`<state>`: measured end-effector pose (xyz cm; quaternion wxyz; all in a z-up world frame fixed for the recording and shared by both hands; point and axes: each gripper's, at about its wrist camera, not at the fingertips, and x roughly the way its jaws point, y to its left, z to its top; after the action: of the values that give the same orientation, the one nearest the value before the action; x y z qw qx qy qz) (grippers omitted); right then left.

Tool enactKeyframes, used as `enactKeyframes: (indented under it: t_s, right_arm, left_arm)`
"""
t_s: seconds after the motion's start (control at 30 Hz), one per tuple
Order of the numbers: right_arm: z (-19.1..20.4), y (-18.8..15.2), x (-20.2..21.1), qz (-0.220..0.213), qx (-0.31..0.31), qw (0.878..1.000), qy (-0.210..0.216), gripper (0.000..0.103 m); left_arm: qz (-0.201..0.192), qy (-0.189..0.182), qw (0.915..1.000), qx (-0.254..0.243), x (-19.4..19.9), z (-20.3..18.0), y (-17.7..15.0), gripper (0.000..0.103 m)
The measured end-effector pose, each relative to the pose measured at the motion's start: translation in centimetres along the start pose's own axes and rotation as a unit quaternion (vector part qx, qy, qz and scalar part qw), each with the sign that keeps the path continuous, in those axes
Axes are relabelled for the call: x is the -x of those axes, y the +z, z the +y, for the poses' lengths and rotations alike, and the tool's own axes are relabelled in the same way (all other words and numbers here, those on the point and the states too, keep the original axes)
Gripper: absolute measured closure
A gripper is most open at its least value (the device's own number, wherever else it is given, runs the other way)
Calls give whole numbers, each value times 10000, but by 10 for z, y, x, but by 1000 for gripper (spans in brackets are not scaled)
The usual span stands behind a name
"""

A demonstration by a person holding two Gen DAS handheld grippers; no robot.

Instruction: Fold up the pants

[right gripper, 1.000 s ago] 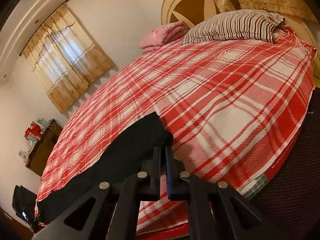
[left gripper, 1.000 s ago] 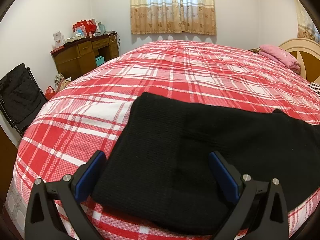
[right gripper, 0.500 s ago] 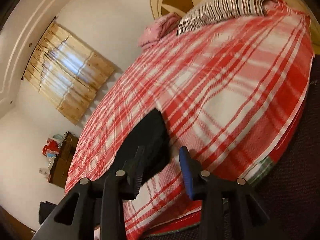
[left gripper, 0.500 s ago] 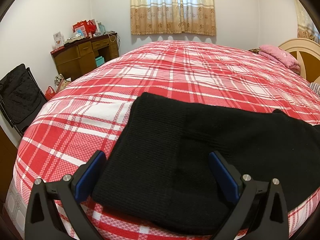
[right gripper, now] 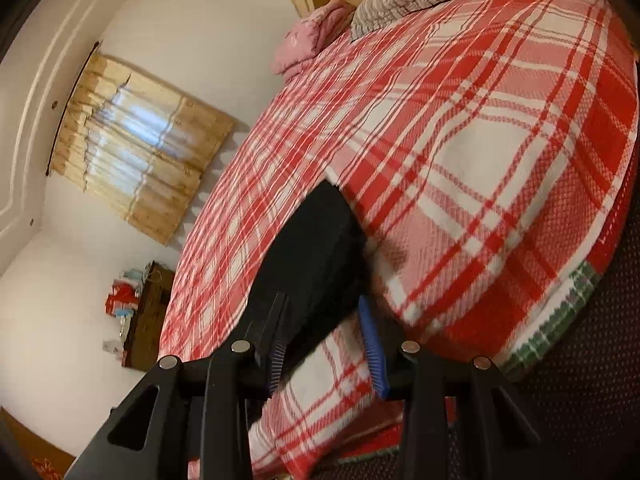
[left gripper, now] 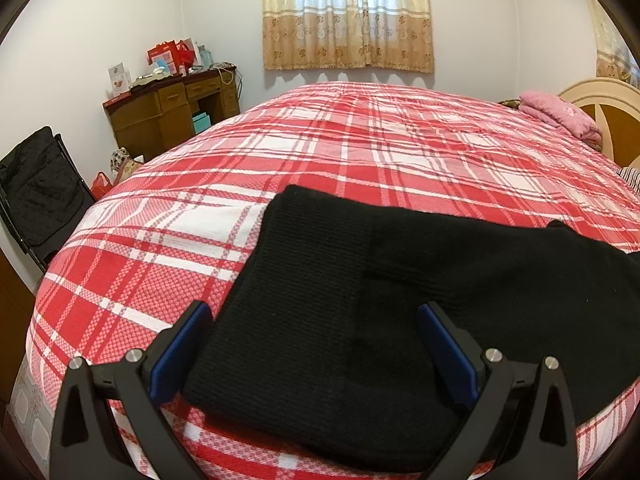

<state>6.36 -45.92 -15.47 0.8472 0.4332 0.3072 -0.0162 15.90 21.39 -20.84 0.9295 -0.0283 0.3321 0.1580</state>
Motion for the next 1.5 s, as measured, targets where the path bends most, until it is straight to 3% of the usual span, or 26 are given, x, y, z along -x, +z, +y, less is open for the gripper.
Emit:
enactKeyframes:
  t_s: [0.2, 0.23, 0.27, 0.3, 0.5, 0.7, 1.1, 1.5]
  right_arm:
    - [2, 6, -13, -265, 56, 9996, -39, 68]
    - [2, 6, -13, -296, 74, 9995, -72, 73]
    - [1, 6, -13, -287, 119, 9994, -131, 86]
    - [0, 6, -13, -277, 129, 9995, -106, 88]
    - [14, 3, 0, -524, 452, 9973, 232, 92]
    - [57, -5, 5, -598, 1136, 9907, 456, 92]
    - [136, -41, -5, -282, 2214, 9698, 981, 92]
    - [189, -94, -44, 445, 2880, 9466, 1379, 92]
  left_arm:
    - [-46, -34, 10000, 1, 0, 2, 0, 0]
    - [-46, -35, 10000, 2, 0, 2, 0, 0]
    - [-51, -39, 10000, 1, 1, 2, -1, 0]
    - [-57, -40, 10000, -2, 1, 2, -1, 0]
    - [-86, -30, 10000, -8, 2, 0, -2, 0]
    - [-85, -33, 10000, -1, 2, 0, -2, 0]
    - [-109, -26, 9999, 1, 2, 0, -2, 0]
    - [-112, -23, 9999, 4, 2, 0, -2, 0]
